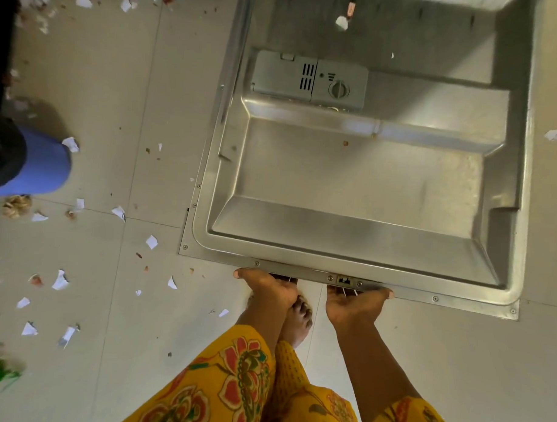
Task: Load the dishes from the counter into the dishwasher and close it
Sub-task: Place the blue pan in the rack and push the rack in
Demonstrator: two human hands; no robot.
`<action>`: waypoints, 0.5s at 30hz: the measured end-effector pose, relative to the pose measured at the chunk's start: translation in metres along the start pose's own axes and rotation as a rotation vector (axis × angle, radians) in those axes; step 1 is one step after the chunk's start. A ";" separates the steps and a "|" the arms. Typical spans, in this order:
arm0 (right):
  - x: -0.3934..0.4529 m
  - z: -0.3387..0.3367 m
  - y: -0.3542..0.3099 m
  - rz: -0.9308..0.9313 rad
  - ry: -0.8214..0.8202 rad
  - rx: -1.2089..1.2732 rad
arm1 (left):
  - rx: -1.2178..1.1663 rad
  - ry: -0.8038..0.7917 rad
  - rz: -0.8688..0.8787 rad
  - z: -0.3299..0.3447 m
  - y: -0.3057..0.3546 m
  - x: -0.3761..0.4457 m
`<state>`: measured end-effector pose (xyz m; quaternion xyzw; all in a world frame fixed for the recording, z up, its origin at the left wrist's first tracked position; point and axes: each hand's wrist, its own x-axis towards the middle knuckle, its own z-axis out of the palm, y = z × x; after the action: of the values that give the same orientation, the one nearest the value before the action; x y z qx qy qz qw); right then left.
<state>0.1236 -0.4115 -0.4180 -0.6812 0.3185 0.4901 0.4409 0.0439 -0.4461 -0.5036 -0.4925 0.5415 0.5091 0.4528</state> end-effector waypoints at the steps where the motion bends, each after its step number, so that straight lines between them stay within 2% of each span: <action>1: 0.017 -0.010 0.001 0.005 -0.013 -0.002 | 0.000 -0.002 0.010 0.000 0.000 -0.003; 4: 0.046 -0.025 0.001 0.012 -0.019 -0.031 | 0.007 -0.021 0.023 0.000 0.001 -0.024; 8: 0.021 -0.026 -0.010 0.035 -0.042 0.018 | 0.008 -0.042 0.029 0.004 0.005 -0.058; 15: -0.044 -0.014 -0.037 0.004 -0.043 -0.035 | 0.021 -0.034 0.065 0.015 0.008 -0.138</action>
<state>0.1470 -0.4096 -0.3636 -0.6774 0.3014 0.5112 0.4347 0.0504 -0.4209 -0.3669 -0.4611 0.5545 0.5263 0.4505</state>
